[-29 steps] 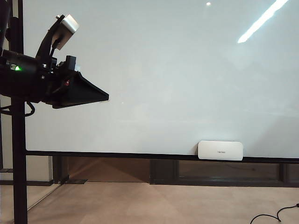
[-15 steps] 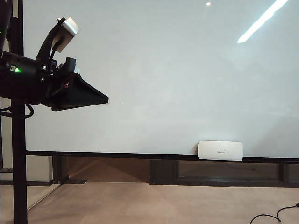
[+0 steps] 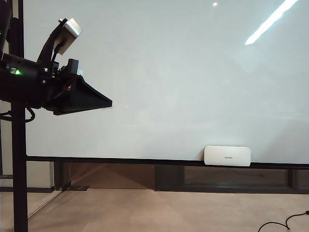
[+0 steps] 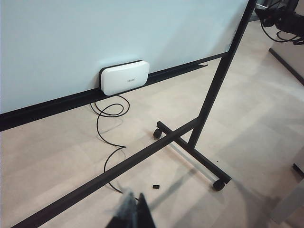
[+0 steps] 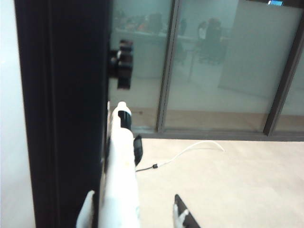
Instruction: Reach to the right to find the marker pen, pick it up, and write the number 19 on the whiteboard.
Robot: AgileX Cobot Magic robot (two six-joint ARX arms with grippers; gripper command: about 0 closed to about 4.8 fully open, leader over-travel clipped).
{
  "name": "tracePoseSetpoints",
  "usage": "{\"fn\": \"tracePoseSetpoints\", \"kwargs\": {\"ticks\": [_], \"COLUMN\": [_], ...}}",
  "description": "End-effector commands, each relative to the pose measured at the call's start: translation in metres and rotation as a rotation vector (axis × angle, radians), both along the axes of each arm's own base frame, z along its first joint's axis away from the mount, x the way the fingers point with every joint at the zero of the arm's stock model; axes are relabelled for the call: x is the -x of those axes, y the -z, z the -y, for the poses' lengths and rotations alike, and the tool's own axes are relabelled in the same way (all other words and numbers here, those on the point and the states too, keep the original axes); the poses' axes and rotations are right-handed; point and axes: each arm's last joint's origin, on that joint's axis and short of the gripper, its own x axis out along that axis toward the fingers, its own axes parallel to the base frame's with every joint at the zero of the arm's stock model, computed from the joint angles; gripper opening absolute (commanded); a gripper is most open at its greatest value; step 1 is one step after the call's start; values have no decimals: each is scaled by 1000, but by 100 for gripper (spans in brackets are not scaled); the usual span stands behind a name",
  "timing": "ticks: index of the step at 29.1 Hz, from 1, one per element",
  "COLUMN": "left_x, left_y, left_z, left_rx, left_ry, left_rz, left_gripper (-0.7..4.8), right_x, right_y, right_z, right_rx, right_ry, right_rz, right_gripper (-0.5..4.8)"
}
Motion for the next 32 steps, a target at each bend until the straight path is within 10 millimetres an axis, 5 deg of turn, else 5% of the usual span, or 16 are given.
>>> {"fn": "tracePoseSetpoints", "kwargs": {"ticks": [1, 27, 32], "left_x": [0, 0, 0], "left_y": [-3, -2, -2], "left_z": [1, 1, 1], "left_rx": [6, 4, 4], "left_ry": [2, 3, 3], "left_rz": [16, 12, 12], "left_gripper": [-5, -5, -5], "right_x": [1, -4, -4], "right_y": [-8, -8, -8], "right_z": [0, -4, -4], "right_rx": [15, 4, 5], "right_ry": [1, -11, -9], "right_rz": [38, 39, 39], "right_gripper": [210, 197, 63]}}
